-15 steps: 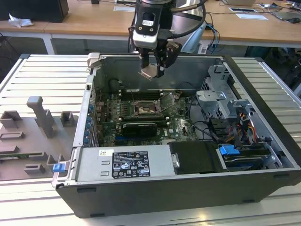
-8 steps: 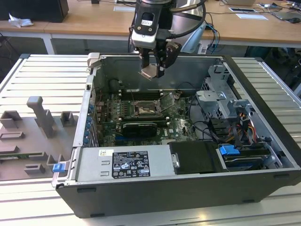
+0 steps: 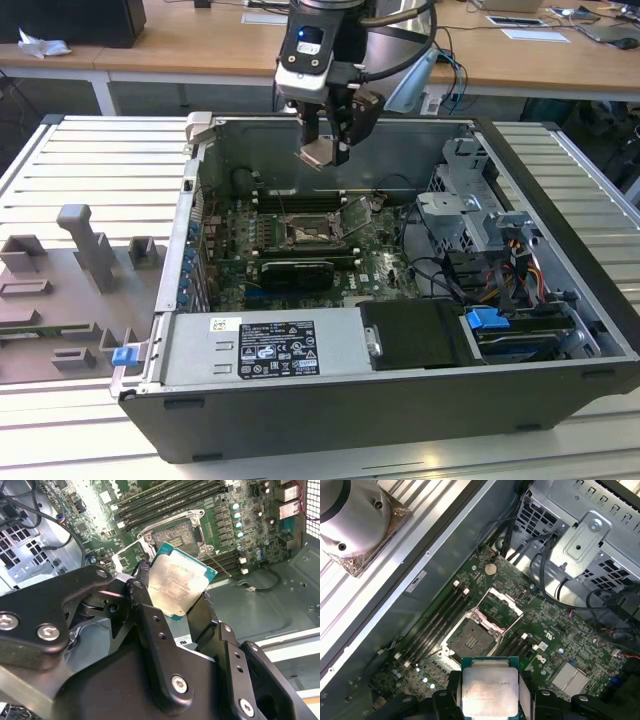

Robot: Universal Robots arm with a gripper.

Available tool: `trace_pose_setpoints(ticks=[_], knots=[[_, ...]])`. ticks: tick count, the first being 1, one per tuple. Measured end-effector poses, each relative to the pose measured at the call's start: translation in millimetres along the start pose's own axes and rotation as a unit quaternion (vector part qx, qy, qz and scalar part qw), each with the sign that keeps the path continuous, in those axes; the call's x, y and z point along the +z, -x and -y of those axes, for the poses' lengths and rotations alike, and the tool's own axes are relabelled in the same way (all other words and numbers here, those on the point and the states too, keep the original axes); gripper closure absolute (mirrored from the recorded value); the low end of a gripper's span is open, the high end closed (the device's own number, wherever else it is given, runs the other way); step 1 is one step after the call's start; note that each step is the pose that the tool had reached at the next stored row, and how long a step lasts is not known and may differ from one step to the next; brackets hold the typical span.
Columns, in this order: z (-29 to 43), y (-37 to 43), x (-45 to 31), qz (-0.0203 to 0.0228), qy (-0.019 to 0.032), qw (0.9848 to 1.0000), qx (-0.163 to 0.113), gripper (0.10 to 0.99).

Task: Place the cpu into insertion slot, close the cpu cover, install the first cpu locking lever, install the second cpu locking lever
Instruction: 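Place the cpu into insertion slot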

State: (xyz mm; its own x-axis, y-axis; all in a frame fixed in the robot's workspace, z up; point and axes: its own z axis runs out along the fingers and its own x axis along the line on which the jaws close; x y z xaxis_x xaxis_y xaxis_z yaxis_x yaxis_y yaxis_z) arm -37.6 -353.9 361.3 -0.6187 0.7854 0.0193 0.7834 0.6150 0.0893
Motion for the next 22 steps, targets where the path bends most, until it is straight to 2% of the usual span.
trace_pose_setpoints(ticks=[7, 14, 22], knots=[[0.0, 0.0, 0.5, 0.0018, 0.0004, 0.9998, 0.021, 0.545], [0.1, 0.0, 1.2, 0.0047, 0.001, 0.9986, 0.053, 0.545], [0.2, 0.0, 2.6, 0.0059, 0.0013, 0.9978, 0.067, 0.545]])
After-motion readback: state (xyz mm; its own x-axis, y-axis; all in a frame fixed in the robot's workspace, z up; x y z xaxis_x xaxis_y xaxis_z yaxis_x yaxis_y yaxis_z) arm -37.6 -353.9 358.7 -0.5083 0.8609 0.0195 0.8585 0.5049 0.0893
